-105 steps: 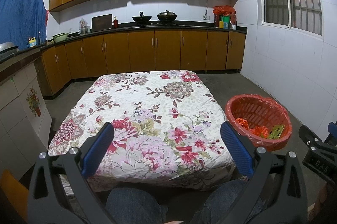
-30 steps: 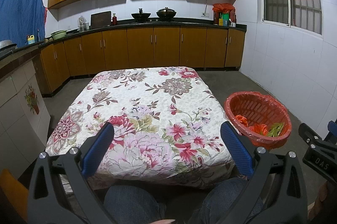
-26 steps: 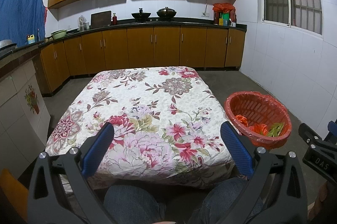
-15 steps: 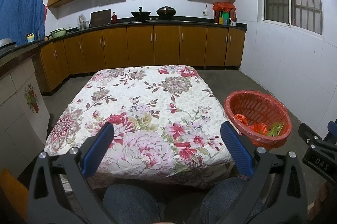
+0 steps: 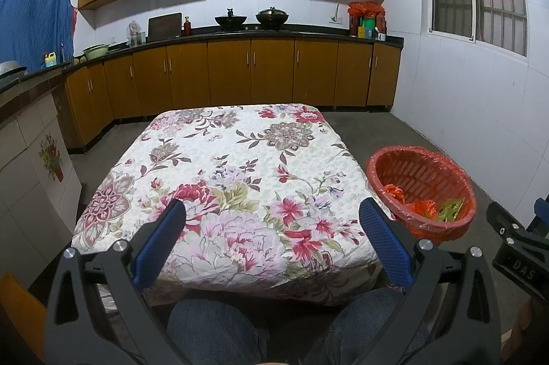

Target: Collect trash

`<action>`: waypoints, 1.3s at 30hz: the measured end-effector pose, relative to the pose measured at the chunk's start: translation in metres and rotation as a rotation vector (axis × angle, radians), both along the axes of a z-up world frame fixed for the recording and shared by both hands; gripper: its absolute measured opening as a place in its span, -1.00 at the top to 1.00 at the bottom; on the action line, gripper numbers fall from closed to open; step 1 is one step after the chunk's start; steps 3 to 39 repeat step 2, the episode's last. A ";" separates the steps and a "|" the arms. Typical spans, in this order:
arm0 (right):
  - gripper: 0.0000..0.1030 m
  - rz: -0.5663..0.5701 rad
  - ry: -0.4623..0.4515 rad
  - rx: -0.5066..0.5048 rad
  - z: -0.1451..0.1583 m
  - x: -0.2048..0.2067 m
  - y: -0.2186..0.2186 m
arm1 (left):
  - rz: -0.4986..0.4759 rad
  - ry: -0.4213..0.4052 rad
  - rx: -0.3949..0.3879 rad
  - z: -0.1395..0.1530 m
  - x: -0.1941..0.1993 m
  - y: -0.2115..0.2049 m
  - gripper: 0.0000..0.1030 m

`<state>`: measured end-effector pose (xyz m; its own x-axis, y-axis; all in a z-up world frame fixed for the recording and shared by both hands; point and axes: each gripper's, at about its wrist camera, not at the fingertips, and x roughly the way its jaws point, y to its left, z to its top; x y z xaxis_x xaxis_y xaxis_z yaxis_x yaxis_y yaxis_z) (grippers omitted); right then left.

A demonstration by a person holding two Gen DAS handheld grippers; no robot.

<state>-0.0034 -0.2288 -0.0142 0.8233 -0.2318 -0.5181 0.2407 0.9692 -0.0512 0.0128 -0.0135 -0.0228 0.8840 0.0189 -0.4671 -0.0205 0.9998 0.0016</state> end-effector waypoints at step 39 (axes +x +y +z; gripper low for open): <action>-0.97 0.000 0.000 0.000 0.000 0.000 0.000 | 0.000 0.000 0.000 0.001 0.002 0.001 -0.92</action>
